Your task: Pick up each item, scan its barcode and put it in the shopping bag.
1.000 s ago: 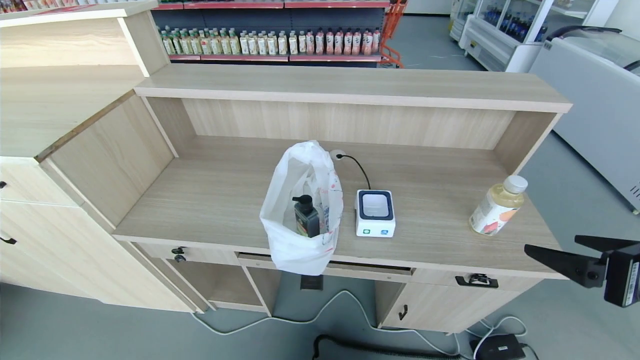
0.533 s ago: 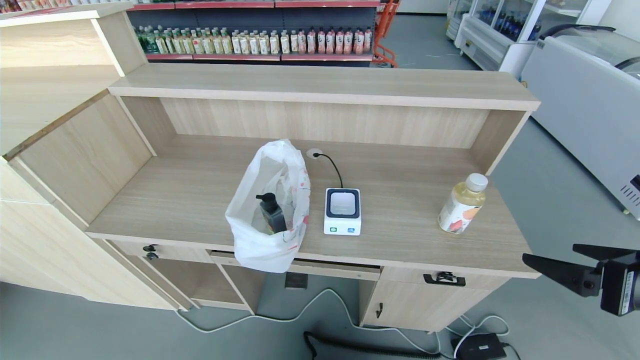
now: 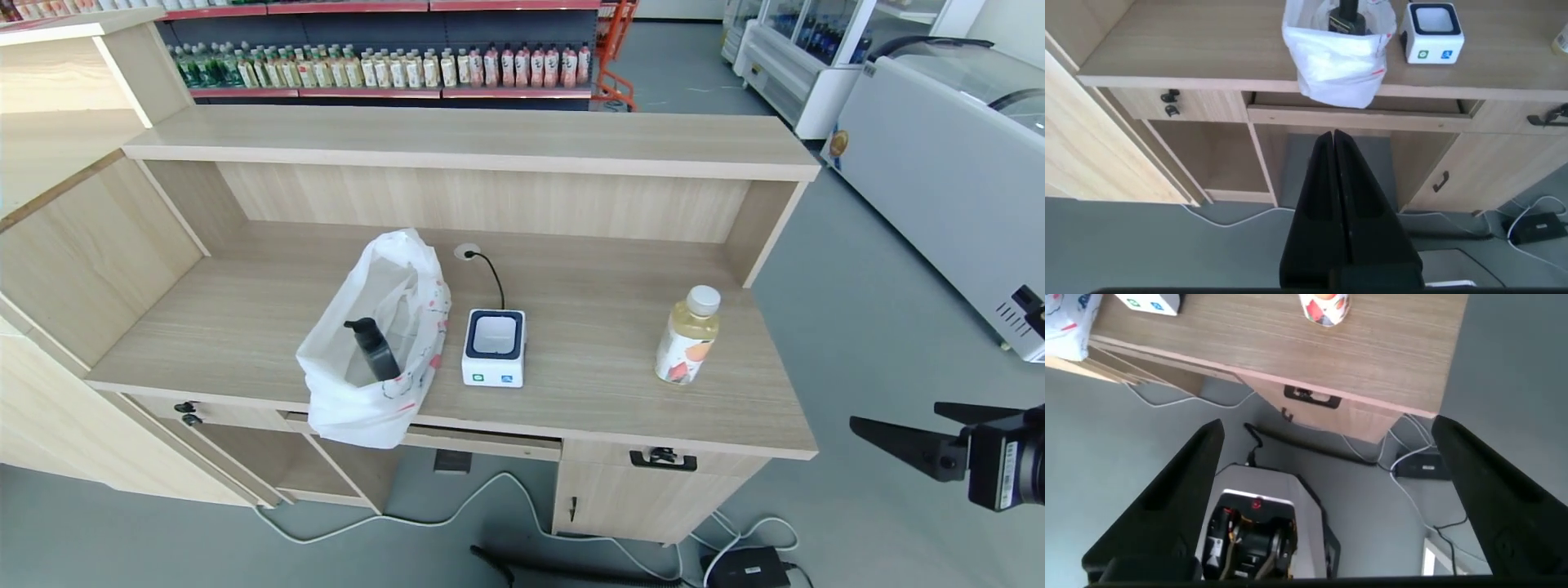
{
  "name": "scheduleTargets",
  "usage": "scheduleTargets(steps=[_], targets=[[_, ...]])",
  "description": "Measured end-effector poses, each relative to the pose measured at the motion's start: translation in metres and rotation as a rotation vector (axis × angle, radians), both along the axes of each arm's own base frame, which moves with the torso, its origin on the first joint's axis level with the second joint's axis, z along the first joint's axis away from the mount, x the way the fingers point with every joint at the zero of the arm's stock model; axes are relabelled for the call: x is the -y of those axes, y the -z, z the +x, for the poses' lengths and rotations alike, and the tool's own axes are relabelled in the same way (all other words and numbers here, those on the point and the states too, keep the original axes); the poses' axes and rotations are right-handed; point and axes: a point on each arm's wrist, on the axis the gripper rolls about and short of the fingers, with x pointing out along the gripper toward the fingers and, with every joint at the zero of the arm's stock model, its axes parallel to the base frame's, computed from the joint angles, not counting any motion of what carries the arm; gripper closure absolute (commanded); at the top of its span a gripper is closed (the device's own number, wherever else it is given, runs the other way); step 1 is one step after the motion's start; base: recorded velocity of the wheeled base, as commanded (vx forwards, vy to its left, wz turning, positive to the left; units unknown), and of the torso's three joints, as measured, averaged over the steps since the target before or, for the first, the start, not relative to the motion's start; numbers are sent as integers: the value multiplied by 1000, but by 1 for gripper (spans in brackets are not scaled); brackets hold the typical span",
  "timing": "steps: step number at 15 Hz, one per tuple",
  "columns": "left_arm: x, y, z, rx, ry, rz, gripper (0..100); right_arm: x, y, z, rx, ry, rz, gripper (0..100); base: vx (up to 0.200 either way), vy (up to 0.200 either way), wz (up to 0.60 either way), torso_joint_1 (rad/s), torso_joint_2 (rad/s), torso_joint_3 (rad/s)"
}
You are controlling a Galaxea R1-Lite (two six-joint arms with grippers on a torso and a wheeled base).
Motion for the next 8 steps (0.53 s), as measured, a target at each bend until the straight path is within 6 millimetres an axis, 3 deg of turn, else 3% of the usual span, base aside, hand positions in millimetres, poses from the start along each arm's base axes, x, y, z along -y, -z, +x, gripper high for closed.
scheduleTargets(steps=[4,8], targets=[[0,0,0,0,0,0,100,1,1,12,9,12,-3,0,0,-200,0,1,4,0],[0,0,0,1,0,-11,100,-6,6,18,-22,-53,10,0,0,0,0,0,0,0]])
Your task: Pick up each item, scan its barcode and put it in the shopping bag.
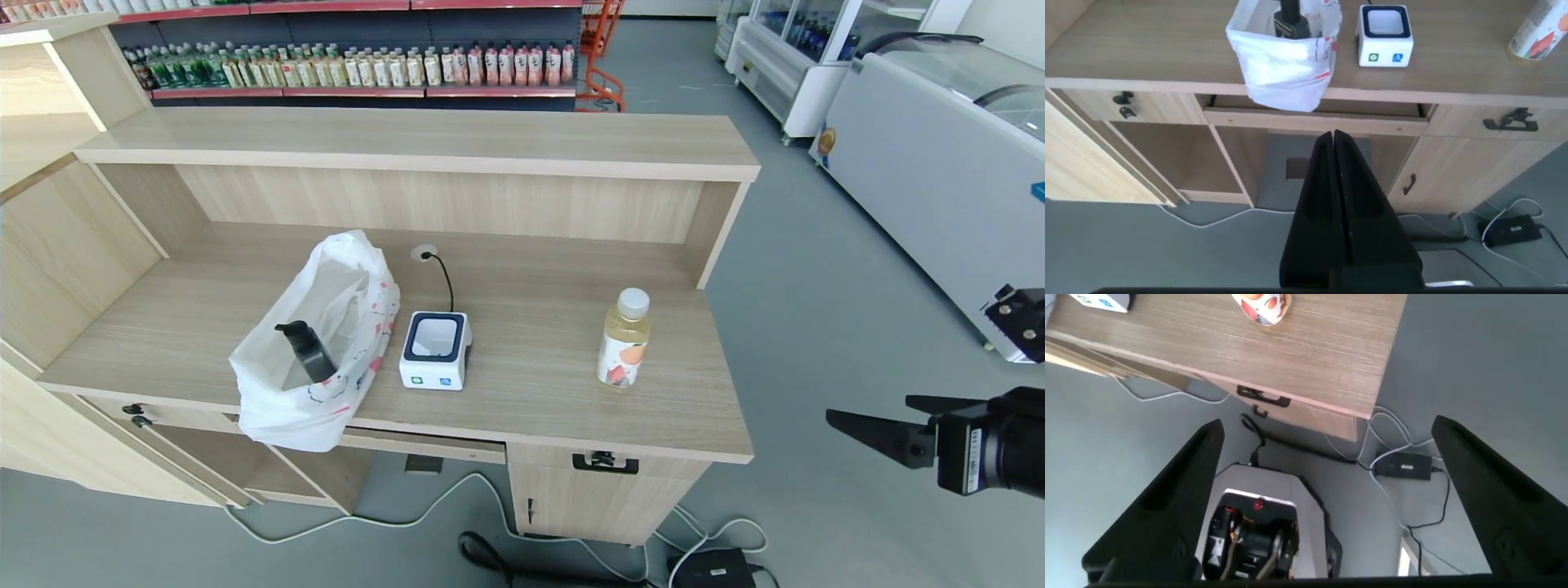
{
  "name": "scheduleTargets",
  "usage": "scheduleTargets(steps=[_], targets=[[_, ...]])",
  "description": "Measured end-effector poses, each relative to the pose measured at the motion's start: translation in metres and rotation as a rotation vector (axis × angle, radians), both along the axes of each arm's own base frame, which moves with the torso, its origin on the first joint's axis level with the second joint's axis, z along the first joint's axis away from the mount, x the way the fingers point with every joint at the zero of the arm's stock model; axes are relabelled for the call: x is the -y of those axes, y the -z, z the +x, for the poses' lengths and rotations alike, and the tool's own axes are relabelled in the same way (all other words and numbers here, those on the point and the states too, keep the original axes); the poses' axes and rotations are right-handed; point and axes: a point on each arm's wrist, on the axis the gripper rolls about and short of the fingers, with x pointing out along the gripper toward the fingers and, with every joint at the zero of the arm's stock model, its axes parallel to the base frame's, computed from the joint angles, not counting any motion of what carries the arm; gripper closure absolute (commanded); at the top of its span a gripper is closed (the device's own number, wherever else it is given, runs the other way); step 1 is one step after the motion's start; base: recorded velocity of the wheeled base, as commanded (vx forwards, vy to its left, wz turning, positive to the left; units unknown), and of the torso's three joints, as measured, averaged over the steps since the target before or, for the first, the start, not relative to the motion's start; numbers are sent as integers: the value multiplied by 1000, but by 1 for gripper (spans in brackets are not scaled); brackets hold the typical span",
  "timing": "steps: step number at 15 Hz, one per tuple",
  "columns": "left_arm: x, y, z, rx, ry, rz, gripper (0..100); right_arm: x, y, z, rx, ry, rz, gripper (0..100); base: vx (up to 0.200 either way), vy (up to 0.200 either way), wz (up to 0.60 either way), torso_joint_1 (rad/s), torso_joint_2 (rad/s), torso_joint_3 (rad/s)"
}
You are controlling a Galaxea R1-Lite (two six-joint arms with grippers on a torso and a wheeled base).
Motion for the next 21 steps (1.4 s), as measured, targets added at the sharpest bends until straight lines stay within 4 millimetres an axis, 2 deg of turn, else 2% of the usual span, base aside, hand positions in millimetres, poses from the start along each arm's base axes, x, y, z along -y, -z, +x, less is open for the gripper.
scheduleTargets(steps=[3,7,9,12,16,18,21], targets=[[0,0,0,0,0,0,100,-8,3,12,-1,-59,11,0,0,0,0,0,0,0],[0,0,0,0,0,0,100,-24,11,54,101,-96,-33,0,0,0,0,0,0,0],[0,0,0,0,0,0,100,-34,20,74,154,-10,-63,0,0,0,0,0,0,0],[0,0,0,0,0,1,100,-57,45,76,115,43,-62,0,0,0,0,0,0,0],[0,0,0,0,0,0,100,-88,63,81,136,181,-20,0,0,0,0,0,0,0],[0,0,0,0,1,0,100,-104,73,81,117,172,-5,0,0,0,0,0,0,0],[0,0,0,0,0,1,100,-117,76,92,143,208,2,0,0,0,0,0,0,0]])
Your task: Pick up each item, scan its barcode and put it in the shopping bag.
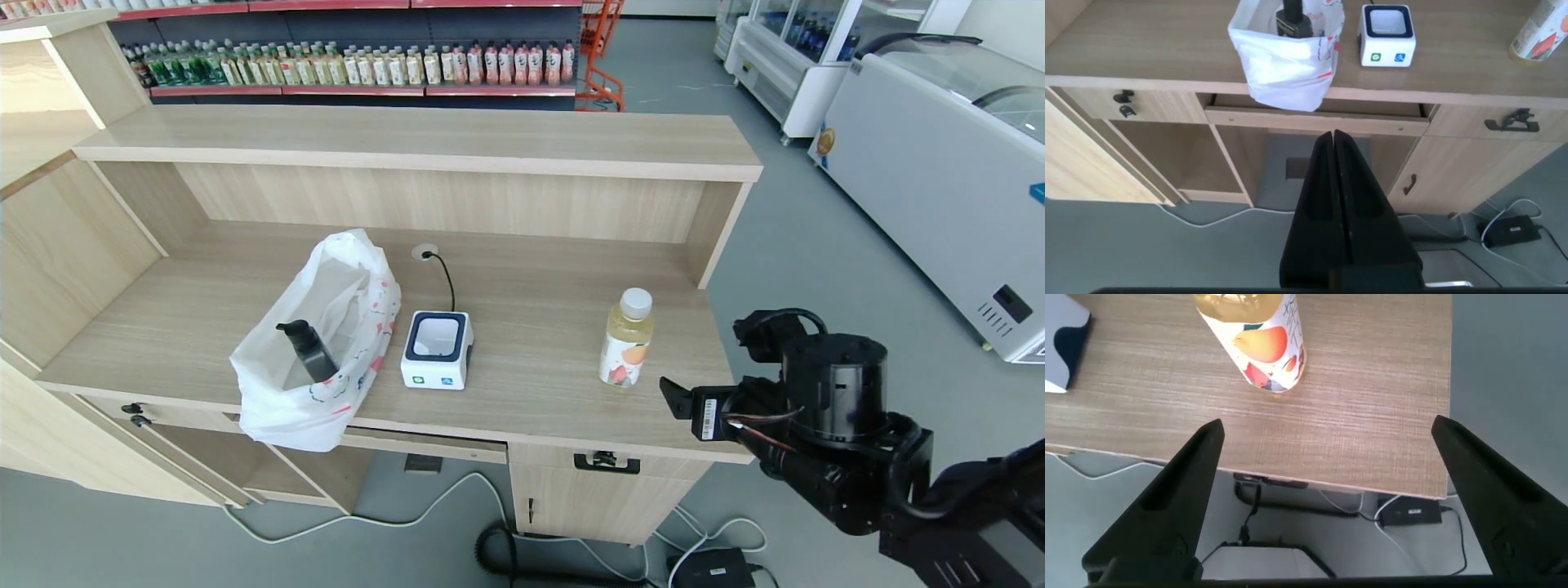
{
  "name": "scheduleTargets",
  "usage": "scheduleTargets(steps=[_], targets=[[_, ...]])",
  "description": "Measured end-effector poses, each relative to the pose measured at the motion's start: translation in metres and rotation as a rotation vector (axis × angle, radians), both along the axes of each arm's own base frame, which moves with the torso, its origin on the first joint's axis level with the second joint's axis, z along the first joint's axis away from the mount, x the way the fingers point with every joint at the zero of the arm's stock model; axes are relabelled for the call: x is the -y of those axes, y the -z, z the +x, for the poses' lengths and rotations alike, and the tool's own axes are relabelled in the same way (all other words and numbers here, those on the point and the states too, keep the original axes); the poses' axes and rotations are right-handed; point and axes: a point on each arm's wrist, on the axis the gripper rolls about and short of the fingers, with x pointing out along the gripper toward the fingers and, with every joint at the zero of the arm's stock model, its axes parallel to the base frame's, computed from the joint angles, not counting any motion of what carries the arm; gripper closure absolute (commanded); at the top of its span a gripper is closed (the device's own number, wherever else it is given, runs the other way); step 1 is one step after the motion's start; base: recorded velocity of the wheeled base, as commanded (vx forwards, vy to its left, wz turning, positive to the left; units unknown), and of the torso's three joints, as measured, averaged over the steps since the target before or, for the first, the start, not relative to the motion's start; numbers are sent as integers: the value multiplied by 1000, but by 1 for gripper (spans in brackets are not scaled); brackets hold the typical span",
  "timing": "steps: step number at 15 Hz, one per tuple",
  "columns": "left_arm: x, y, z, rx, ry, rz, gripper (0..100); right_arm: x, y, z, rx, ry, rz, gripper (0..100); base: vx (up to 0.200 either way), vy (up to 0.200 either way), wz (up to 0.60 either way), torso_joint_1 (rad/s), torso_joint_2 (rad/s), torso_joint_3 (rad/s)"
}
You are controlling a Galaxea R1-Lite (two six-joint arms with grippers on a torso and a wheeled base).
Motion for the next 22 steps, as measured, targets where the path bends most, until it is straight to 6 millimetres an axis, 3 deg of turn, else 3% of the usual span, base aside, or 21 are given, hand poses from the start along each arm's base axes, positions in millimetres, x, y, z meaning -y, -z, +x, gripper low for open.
scheduleTargets(steps=[13,22], targets=[[0,0,0,0,0,0,100,-38,19,61,50,61,1,0,0,0,0,0,0,0],[0,0,0,0,0,0,100,-53,34,90,78,54,-46,0,0,0,0,0,0,0]])
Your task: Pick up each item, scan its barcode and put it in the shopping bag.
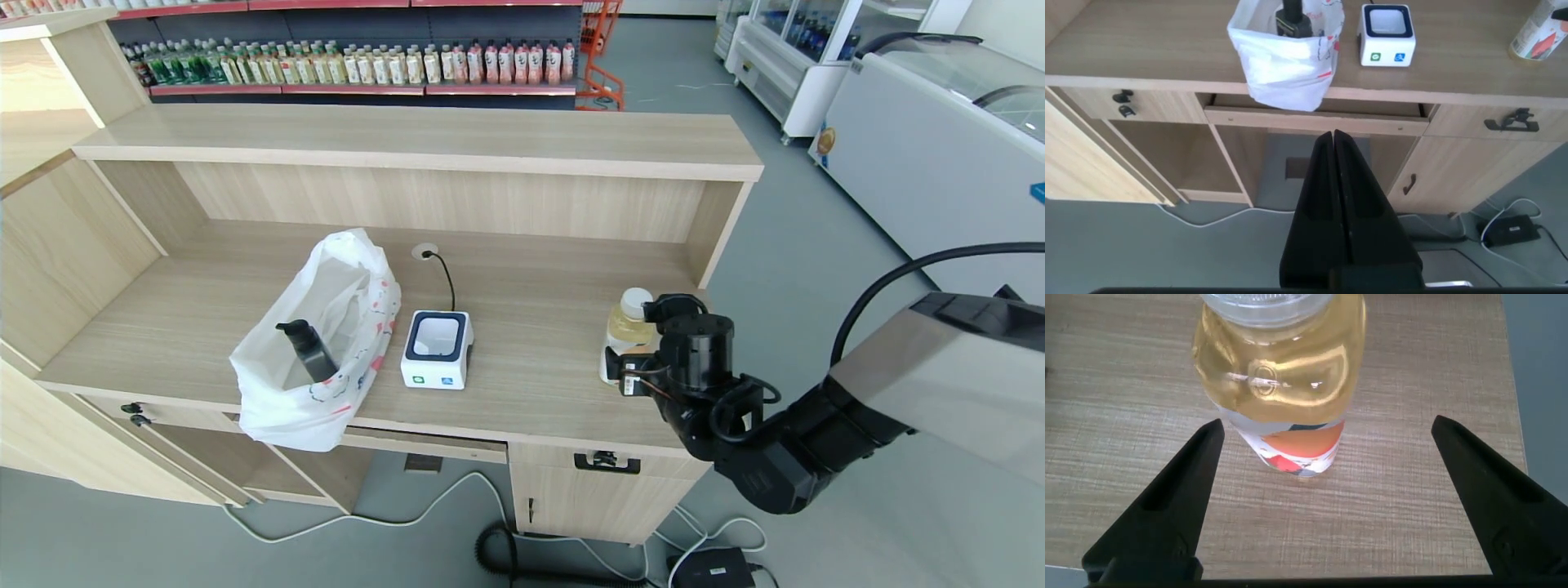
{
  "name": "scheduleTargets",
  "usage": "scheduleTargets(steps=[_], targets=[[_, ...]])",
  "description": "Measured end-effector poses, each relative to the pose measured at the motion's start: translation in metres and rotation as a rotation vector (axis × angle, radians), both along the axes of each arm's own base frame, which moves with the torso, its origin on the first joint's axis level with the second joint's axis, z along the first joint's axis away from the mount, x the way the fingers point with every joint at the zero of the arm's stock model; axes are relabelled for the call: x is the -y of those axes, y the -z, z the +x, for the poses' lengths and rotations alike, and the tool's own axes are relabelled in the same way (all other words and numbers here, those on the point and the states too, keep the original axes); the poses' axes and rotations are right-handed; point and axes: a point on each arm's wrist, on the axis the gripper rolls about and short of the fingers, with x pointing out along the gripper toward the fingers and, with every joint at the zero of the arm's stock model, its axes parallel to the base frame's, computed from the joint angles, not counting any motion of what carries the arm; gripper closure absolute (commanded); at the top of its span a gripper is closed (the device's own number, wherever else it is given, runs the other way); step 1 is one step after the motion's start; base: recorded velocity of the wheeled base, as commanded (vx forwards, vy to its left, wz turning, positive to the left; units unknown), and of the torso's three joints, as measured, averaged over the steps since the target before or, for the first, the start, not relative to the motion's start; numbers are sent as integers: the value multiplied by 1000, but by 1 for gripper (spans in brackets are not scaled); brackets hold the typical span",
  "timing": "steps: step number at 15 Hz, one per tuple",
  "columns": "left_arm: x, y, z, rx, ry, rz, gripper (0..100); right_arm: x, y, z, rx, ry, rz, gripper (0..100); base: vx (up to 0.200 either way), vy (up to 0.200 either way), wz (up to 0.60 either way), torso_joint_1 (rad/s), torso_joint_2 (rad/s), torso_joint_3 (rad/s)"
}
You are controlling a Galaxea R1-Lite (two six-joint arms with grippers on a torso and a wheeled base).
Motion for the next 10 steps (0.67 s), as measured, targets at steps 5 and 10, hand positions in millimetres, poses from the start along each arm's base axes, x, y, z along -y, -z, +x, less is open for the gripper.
scheduleTargets(steps=[5,10], targets=[[0,0,0,0,0,0,100,-4,2,12,25,1,-10,0,0,0,0,0,0,0],[0,0,0,0,0,0,100,-6,5,24,38,3,-19,0,0,0,0,0,0,0]])
